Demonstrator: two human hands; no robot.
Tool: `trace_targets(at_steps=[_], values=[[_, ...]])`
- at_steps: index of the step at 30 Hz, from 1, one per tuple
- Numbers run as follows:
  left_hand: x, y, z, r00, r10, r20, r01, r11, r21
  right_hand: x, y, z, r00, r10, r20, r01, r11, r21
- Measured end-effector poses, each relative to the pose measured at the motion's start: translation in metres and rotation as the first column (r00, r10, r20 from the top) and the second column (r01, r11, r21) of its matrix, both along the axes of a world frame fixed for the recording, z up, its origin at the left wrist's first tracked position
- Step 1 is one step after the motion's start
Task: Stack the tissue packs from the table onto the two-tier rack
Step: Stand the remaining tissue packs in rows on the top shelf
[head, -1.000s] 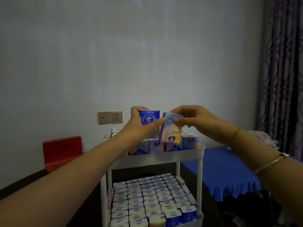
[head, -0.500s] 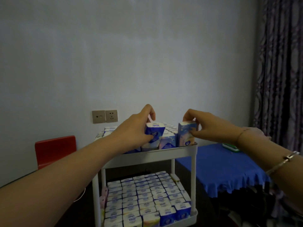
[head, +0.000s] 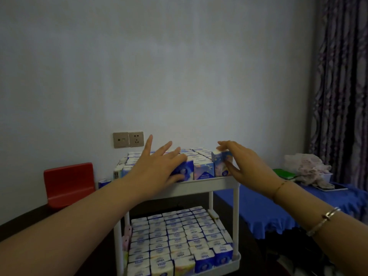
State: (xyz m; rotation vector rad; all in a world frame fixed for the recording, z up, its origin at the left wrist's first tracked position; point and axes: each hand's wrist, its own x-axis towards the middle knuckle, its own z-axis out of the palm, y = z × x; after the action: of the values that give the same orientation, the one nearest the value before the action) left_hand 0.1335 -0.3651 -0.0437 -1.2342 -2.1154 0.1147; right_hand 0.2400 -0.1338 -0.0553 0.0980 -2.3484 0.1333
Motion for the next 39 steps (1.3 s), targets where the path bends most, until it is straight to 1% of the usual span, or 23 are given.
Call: trace_targets(at_steps=[2, 3, 5, 8, 10, 11, 13, 15, 16, 19, 23, 25, 27, 28, 30, 31, 33, 35, 38, 39], values=[[-0.002, -0.004, 0.003, 0.994, 0.090, 0.058, -0.082, 0.987, -0.137, -0.001, -0.002, -0.006, 0.999, -0.009, 0.054, 0.011, 1.000, -0.023], [-0.001, -0.004, 0.004, 0.991, 0.092, 0.102, -0.076, 0.987, -0.144, 0.000, -0.002, -0.009, 0.997, -0.024, 0.078, 0.026, 0.999, -0.021], [0.006, -0.003, 0.005, 0.981, 0.065, 0.183, -0.048, 0.994, -0.093, 0.000, -0.002, -0.015, 0.991, -0.042, 0.125, 0.045, 0.999, -0.019], [0.015, 0.009, 0.006, 0.976, 0.053, 0.212, -0.044, 0.998, -0.046, 0.000, -0.001, -0.016, 0.980, -0.066, 0.186, 0.068, 0.998, -0.002], [0.020, 0.019, 0.005, 0.976, 0.038, 0.215, -0.022, 0.997, -0.076, -0.001, 0.000, -0.011, 0.972, -0.088, 0.219, 0.090, 0.996, 0.002], [0.022, 0.024, 0.005, 0.977, 0.032, 0.211, -0.011, 0.995, -0.099, -0.001, 0.000, -0.009, 0.971, -0.080, 0.227, 0.092, 0.995, -0.044], [0.025, 0.031, 0.005, 0.977, 0.024, 0.212, -0.001, 0.994, -0.105, 0.000, -0.002, -0.007, 0.975, -0.015, 0.222, 0.071, 0.967, -0.243], [0.025, 0.034, 0.004, 0.978, 0.011, 0.209, 0.000, 0.998, -0.056, -0.001, -0.006, -0.009, 0.981, 0.013, 0.196, 0.074, 0.898, -0.434], [0.025, 0.035, 0.003, 0.979, 0.002, 0.205, 0.003, 1.000, -0.025, -0.002, -0.008, -0.009, 0.982, 0.013, 0.187, 0.082, 0.868, -0.490], [0.026, 0.038, 0.000, 0.978, 0.018, 0.206, -0.025, 0.999, 0.030, -0.008, -0.010, -0.012, 0.983, 0.019, 0.182, 0.087, 0.824, -0.559], [0.027, 0.039, 0.001, 0.984, 0.040, 0.173, -0.046, 0.998, 0.031, -0.007, -0.012, -0.012, 0.983, 0.031, 0.181, 0.086, 0.795, -0.601], [0.028, 0.038, 0.000, 0.981, 0.026, 0.193, -0.035, 0.999, 0.042, -0.006, -0.014, -0.011, 0.976, 0.037, 0.215, 0.101, 0.799, -0.593], [0.029, 0.038, -0.001, 0.978, 0.023, 0.207, -0.029, 0.999, 0.026, -0.004, -0.020, -0.011, 0.971, 0.002, 0.237, 0.129, 0.836, -0.534], [0.029, 0.036, -0.001, 0.978, 0.026, 0.206, -0.032, 0.999, 0.024, -0.002, -0.023, -0.011, 0.977, -0.054, 0.208, 0.149, 0.866, -0.476], [0.030, 0.026, 0.003, 0.977, 0.031, 0.209, -0.046, 0.997, 0.067, 0.001, -0.033, -0.011, 0.983, -0.163, 0.081, 0.181, 0.924, -0.336], [0.030, 0.017, 0.005, 0.979, 0.027, 0.203, -0.050, 0.993, 0.108, 0.003, -0.042, -0.011, 0.987, -0.161, 0.018, 0.159, 0.945, -0.286], [0.029, -0.008, 0.008, 0.982, 0.003, 0.186, -0.042, 0.978, 0.204, 0.009, -0.068, -0.009, 0.997, -0.050, -0.052, 0.038, 0.975, -0.218], [0.028, -0.042, 0.006, 0.982, -0.033, 0.187, -0.028, 0.949, 0.315, 0.012, -0.102, -0.007, 0.995, 0.065, -0.076, -0.076, 0.985, -0.157], [0.026, -0.101, -0.009, 0.980, -0.085, 0.179, -0.021, 0.854, 0.520, 0.013, -0.162, -0.010, 0.976, 0.207, -0.072, -0.215, 0.967, -0.139], [0.026, -0.122, -0.018, 0.977, -0.079, 0.196, -0.048, 0.819, 0.572, 0.013, -0.183, -0.015, 0.966, 0.252, -0.065, -0.258, 0.956, -0.141]])
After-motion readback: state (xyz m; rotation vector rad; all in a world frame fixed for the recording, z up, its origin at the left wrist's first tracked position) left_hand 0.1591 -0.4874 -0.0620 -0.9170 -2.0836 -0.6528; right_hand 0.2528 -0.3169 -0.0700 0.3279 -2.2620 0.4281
